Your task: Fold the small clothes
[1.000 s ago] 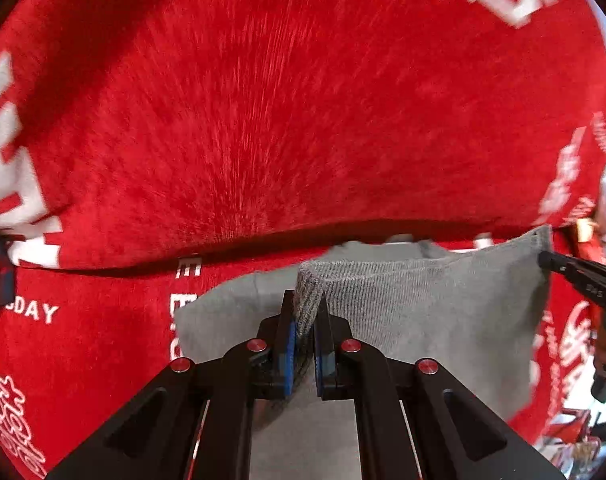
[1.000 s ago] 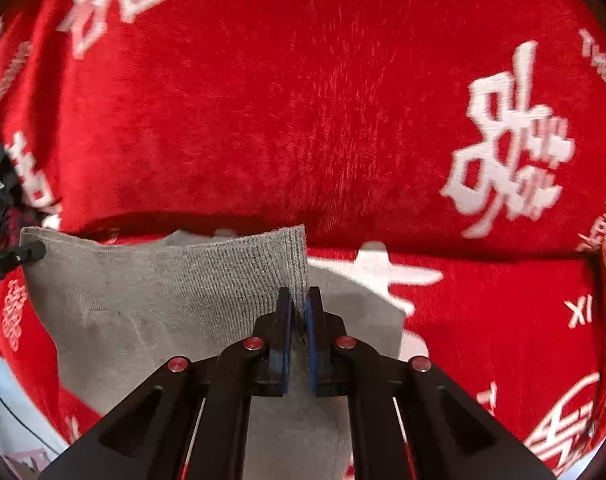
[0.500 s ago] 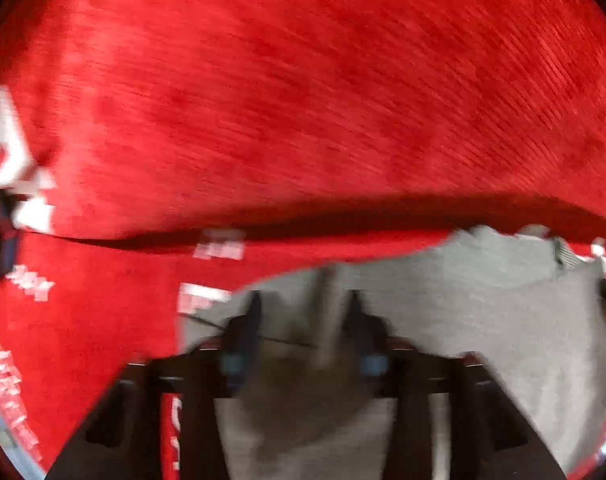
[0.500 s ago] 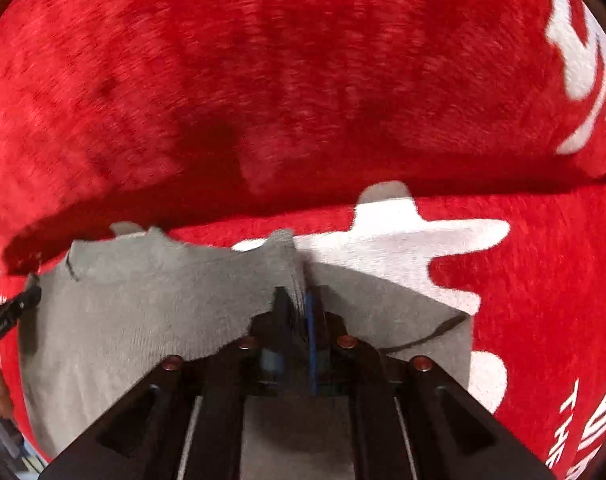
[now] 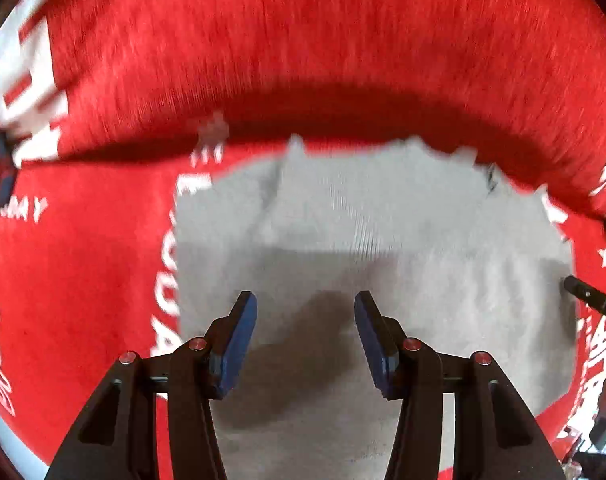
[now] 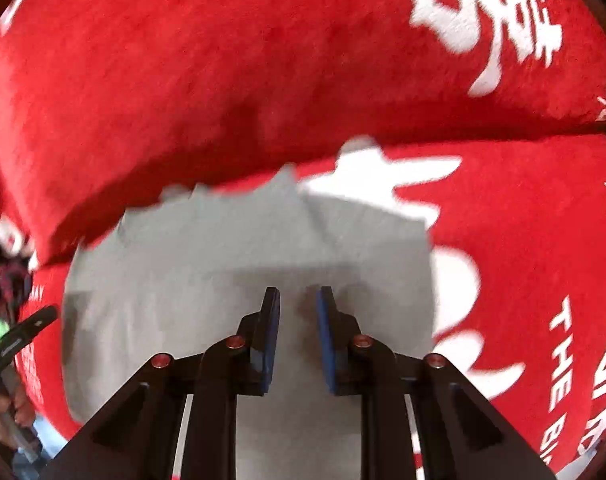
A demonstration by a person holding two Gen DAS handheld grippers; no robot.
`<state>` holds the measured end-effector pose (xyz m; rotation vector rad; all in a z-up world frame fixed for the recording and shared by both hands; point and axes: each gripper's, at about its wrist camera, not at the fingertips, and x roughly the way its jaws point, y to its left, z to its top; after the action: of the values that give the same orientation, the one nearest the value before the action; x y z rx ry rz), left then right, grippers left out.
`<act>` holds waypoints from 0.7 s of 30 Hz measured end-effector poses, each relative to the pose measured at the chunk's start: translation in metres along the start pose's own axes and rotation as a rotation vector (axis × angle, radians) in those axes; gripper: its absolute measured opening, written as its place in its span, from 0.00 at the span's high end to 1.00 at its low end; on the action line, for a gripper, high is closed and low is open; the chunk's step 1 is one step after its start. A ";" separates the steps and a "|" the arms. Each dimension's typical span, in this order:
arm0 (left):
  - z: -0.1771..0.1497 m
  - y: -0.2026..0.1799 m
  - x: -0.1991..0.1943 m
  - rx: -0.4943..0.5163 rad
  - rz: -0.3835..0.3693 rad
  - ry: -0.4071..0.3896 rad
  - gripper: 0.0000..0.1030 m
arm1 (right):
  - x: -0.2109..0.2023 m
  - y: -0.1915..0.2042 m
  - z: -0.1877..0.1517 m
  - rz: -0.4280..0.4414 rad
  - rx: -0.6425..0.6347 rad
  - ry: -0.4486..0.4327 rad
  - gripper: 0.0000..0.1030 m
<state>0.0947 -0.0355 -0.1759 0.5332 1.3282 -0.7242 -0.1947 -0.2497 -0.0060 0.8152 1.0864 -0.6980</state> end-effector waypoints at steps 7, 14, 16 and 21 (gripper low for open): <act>-0.027 0.021 0.006 -0.003 0.009 0.012 0.48 | 0.008 -0.006 -0.023 -0.071 -0.038 0.003 0.83; -0.068 0.075 -0.022 -0.203 -0.009 0.048 0.23 | -0.015 -0.046 -0.049 -0.074 0.085 0.059 0.75; -0.084 0.089 -0.023 -0.319 -0.076 0.087 0.23 | -0.020 -0.061 -0.055 -0.010 0.147 0.064 0.74; -0.126 0.104 -0.014 -0.537 -0.211 0.178 0.23 | -0.036 -0.090 -0.111 0.212 0.405 0.104 0.55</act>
<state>0.0857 0.1274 -0.1897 0.0247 1.6870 -0.4640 -0.3325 -0.1996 -0.0194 1.3064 0.9449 -0.7111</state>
